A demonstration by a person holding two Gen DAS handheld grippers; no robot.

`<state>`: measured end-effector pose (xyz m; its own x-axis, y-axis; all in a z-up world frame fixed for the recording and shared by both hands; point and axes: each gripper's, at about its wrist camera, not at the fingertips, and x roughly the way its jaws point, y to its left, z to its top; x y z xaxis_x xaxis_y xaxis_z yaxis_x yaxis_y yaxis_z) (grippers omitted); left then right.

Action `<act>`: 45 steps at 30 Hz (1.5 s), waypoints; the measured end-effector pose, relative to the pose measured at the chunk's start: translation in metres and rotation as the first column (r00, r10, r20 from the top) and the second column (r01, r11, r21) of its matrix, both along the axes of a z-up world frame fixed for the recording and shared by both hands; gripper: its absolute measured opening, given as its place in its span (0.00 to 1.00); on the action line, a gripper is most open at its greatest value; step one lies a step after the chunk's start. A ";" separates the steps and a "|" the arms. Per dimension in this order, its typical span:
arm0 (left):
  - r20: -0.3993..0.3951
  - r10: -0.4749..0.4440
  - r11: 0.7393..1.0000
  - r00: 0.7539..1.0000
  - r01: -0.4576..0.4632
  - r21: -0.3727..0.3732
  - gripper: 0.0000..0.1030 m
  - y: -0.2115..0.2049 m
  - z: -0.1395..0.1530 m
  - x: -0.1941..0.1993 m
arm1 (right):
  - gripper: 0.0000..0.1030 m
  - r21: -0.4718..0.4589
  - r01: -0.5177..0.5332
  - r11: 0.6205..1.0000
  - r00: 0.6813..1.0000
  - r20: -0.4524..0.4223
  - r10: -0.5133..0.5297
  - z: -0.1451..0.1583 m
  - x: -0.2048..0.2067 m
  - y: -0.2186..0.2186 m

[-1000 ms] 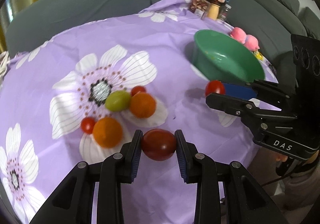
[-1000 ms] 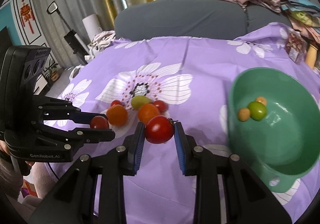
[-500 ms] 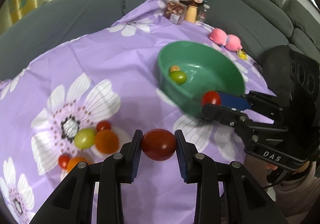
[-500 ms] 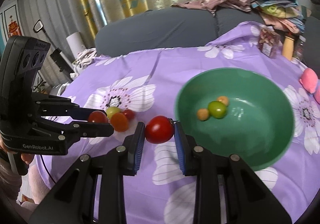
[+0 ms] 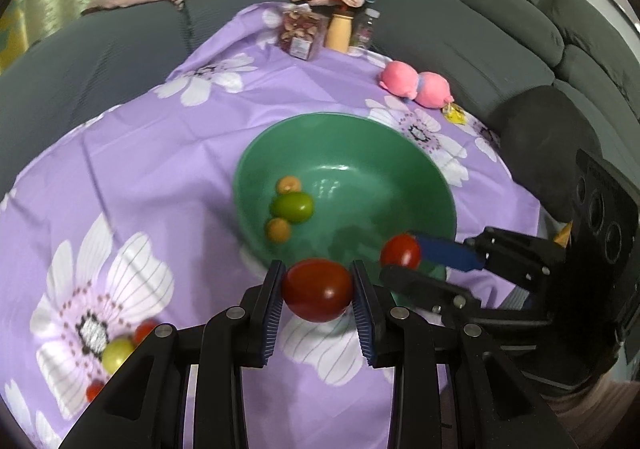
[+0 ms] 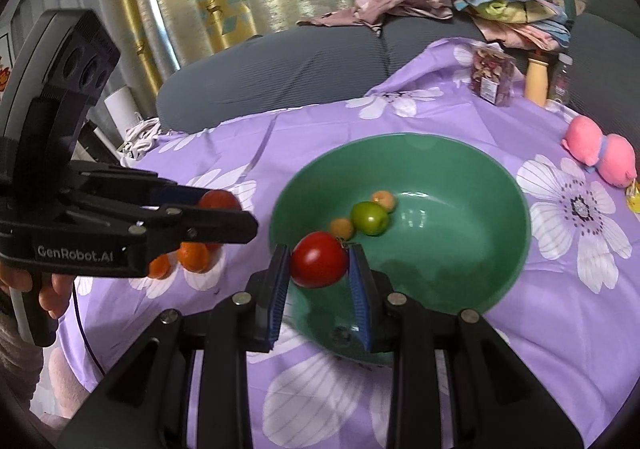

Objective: Organize fruits
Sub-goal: 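Carry both cherry tomatoes over the green bowl and open both grippers, then withdraw both grippers from the bowl back toward the fruits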

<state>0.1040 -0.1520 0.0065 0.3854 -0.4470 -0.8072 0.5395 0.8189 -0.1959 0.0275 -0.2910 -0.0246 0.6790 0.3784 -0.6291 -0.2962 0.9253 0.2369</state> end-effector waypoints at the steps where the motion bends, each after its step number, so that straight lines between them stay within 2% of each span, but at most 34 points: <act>1: -0.002 -0.008 1.000 1.000 0.008 0.004 0.32 -0.005 -0.001 0.003 | 0.29 0.001 0.005 1.000 1.000 -0.001 -0.005 -0.001 0.000 -0.002; 15: -0.043 -0.037 0.998 0.998 0.039 0.040 0.32 -0.039 -0.018 0.021 | 0.30 0.003 0.056 0.998 0.998 -0.024 -0.056 -0.011 0.004 -0.020; 26: -0.044 -0.005 0.997 0.999 0.008 0.073 0.33 -0.036 -0.023 0.020 | 0.31 -0.002 0.071 0.997 0.997 -0.042 -0.071 -0.015 0.005 -0.022; 28: -0.037 0.005 0.997 0.999 -0.002 0.077 0.48 -0.033 -0.021 0.017 | 0.33 -0.002 0.070 0.998 0.997 -0.042 -0.070 -0.015 0.004 -0.022; 29: -0.031 0.011 0.997 0.999 -0.009 0.078 0.60 -0.032 -0.019 0.017 | 0.35 -0.002 0.072 0.997 0.997 -0.042 -0.072 -0.014 0.004 -0.022; 30: -0.023 0.021 0.997 1.000 -0.020 0.074 0.64 -0.028 -0.017 0.014 | 0.37 0.000 0.072 0.997 0.997 -0.042 -0.071 -0.014 0.003 -0.022; 34: -0.015 0.056 0.996 0.998 -0.055 0.070 0.69 -0.013 -0.013 0.007 | 0.41 -0.003 0.067 0.998 0.997 -0.036 -0.067 -0.010 -0.001 -0.018; 38: -0.002 0.112 0.991 0.994 -0.112 0.072 0.83 0.010 -0.012 -0.004 | 0.50 0.000 0.064 0.998 0.998 -0.023 -0.064 -0.004 -0.009 -0.013; 41: -0.006 0.171 0.983 0.985 -0.170 0.068 0.83 0.038 -0.013 -0.015 | 0.57 0.008 0.053 0.999 0.998 -0.016 -0.053 0.000 -0.015 -0.005; 45: -0.001 0.252 0.965 0.968 -0.251 0.075 0.84 0.073 -0.015 -0.031 | 0.57 0.003 0.014 1.000 1.000 -0.012 -0.014 0.005 -0.022 0.012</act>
<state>0.0729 -0.0792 -0.0085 0.4691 -0.2760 -0.8389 0.3127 0.9403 -0.1345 0.0053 -0.2791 -0.0198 0.6765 0.3707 -0.6364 -0.2799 0.9287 0.2435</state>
